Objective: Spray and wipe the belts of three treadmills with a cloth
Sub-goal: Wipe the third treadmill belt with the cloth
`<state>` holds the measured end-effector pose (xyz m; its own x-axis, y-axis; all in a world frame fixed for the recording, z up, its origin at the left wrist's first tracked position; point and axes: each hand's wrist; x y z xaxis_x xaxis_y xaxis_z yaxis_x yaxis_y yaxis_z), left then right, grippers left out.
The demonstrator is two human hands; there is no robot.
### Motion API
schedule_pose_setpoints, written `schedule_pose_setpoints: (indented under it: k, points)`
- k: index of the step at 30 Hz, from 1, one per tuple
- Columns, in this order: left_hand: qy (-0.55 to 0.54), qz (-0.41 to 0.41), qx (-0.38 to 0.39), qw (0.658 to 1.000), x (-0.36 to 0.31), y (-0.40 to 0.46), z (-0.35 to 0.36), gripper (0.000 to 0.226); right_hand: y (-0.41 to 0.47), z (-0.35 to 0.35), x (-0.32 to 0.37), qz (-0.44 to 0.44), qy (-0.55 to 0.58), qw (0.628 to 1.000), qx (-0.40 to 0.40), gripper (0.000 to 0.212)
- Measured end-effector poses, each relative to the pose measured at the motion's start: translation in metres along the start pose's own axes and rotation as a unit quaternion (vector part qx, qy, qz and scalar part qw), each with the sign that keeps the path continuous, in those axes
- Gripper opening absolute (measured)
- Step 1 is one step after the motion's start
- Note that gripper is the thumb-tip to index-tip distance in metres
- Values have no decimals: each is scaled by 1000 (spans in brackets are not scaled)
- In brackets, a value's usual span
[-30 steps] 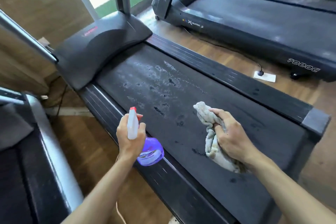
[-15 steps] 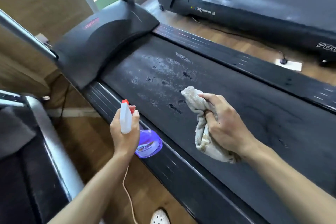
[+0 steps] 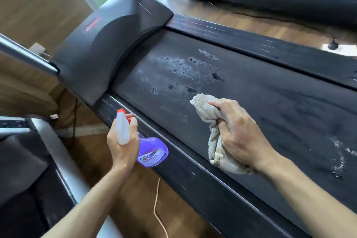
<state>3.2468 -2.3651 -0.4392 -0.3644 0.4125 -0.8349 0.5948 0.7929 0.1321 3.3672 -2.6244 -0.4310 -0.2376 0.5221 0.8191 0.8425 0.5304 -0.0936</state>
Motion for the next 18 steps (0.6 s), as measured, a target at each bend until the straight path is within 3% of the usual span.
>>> schedule_pose_setpoints:
  k: [10,14,18]
  points:
    - [-44,-5,-97,994,73,120,2,15,120,74,4,-44,-40,998,27,55]
    - [-114,-44,-105,987,133,180,1,8,167,129,8,-40,-68,996,38,57]
    - [-115,-30,-102,988,207,252,-2,11,222,207,8,-31,-94,994,42,59]
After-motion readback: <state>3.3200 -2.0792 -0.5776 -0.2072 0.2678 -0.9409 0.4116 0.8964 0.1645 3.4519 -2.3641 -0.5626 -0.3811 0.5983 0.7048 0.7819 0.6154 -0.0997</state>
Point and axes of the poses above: each hand's wrist, its own y-axis towards the middle knuckle, its own z-axis out of the palm, x = y × z, and after that the axes turned 2 degrees about z, right-handed
